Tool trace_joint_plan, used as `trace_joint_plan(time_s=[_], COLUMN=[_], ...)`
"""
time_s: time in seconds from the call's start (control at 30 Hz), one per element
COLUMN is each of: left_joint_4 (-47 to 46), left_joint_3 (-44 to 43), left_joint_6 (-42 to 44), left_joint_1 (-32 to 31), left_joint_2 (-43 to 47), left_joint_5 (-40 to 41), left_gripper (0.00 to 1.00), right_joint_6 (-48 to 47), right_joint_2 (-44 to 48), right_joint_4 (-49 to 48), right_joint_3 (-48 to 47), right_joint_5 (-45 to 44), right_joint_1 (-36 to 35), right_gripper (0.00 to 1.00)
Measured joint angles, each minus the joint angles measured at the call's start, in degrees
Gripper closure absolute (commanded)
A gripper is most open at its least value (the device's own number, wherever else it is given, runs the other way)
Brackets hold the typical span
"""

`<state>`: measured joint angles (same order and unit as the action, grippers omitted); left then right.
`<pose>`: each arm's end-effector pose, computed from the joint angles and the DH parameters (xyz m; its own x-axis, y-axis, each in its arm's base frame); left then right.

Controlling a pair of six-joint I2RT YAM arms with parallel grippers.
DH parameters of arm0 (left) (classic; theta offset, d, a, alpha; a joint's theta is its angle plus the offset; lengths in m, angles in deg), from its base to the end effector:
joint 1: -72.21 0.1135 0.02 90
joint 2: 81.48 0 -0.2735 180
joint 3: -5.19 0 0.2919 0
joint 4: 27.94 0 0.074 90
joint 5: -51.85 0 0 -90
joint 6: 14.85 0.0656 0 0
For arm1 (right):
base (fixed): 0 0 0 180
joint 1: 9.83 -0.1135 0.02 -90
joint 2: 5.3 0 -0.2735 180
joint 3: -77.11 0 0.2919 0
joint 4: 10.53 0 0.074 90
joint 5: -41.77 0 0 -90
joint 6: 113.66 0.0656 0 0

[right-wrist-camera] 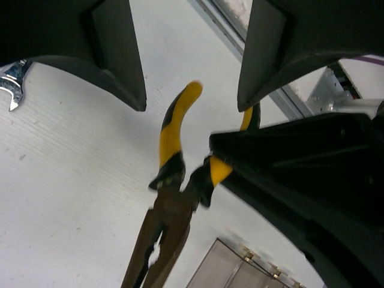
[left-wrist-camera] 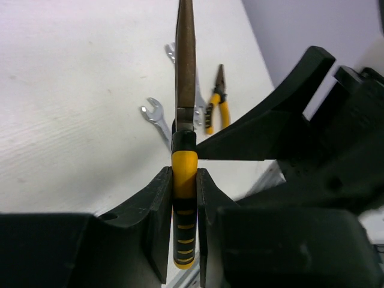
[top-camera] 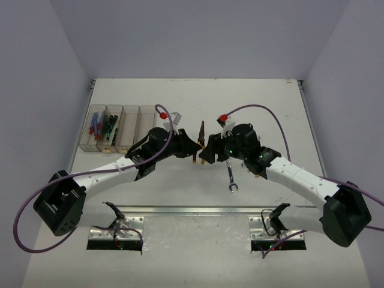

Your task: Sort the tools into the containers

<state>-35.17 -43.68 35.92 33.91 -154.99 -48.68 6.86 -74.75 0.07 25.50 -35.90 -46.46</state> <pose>0.2593 -0.2200 0.2126 -0.6538 -0.2760 -0.7045 0.4295 0.6312 -0.6458 0.2511 0.2041 0.2144 -0.7018 0.0965 -0.7058 -0.4378 0.7232 0.5342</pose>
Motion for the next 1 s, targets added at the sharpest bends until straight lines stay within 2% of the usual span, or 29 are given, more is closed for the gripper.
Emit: trace_joint_plan(time_s=[0.23, 0.43, 0.57, 0.8, 0.97, 1.0], left_joint_4=[20.63, 33.94, 41.30, 49.79, 52.50, 53.09], left_joint_3=[-13.68, -21.26, -28.48, -38.35, -40.51, -40.51], left_joint_6=[11.66, 20.16, 26.80, 34.33, 37.63, 38.05], left_joint_1=[2.30, 13.53, 21.14, 29.35, 33.63, 34.41], left_joint_2=[1.36, 0.87, -5.75, -18.10, -25.88, -26.90], left_joint_5=[10.88, 19.75, 25.06, 28.30, 28.41, 27.83], left_gripper=[1.00, 1.00, 1.00, 1.00, 1.00, 0.98], right_joint_6=[-0.42, -0.87, -1.85, -3.00, -3.45, -3.50], right_joint_2=[5.51, 14.00, 15.77, 15.40, 15.39, 15.39], right_joint_4=[1.09, 6.06, 9.76, 13.01, 13.77, 13.83], right_joint_3=[2.07, 4.11, 4.17, 4.28, 4.48, 4.49], right_joint_5=[-1.05, -4.09, -5.88, -6.38, -6.36, -6.33], right_joint_1=[1.36, 8.29, 11.25, 11.42, 11.55, 11.62], right_gripper=[0.14, 0.11, 0.10, 0.09, 0.09, 0.09])
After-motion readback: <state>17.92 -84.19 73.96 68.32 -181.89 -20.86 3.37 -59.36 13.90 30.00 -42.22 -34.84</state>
